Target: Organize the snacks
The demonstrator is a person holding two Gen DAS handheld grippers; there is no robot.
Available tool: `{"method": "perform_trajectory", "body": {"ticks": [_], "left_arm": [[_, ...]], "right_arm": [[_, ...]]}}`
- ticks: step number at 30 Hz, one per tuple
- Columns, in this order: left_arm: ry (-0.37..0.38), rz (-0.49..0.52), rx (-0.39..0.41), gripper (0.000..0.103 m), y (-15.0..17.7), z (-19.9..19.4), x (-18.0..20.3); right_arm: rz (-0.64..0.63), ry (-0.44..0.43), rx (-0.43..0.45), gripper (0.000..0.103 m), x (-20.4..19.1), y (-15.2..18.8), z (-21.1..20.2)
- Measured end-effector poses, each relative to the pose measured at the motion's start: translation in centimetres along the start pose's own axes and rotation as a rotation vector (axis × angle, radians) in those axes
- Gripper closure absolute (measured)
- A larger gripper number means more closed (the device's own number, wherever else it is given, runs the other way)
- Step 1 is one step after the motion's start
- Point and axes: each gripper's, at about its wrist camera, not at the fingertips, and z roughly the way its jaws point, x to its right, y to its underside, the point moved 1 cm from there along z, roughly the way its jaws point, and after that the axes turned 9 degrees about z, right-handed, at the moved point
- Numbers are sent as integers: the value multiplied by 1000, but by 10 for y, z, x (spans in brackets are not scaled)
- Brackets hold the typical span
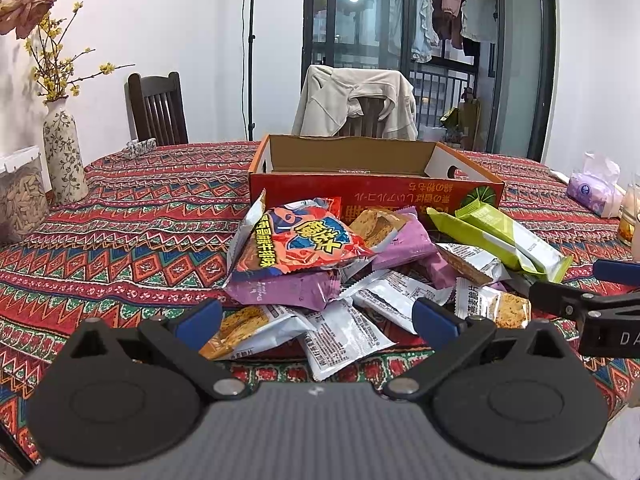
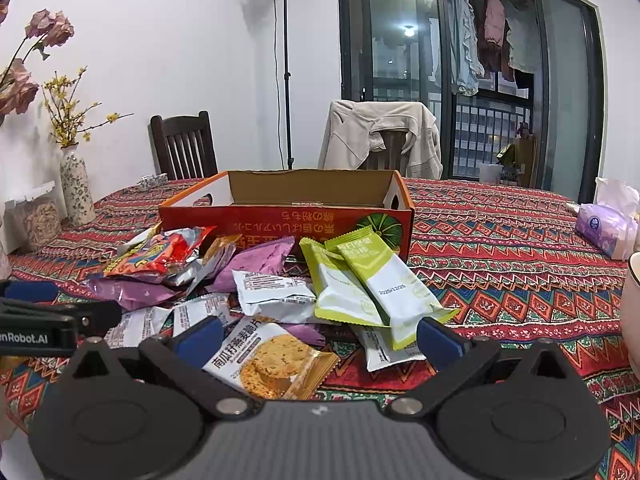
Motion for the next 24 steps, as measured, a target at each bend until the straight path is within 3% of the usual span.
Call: {"method": "perform_trajectory", "body": {"ticks": [24], "left_arm": [[-1,-7,4,0,2,-1,-2]], "right_arm": [[-6,-1,-1,0,-2,2,-1]]}}
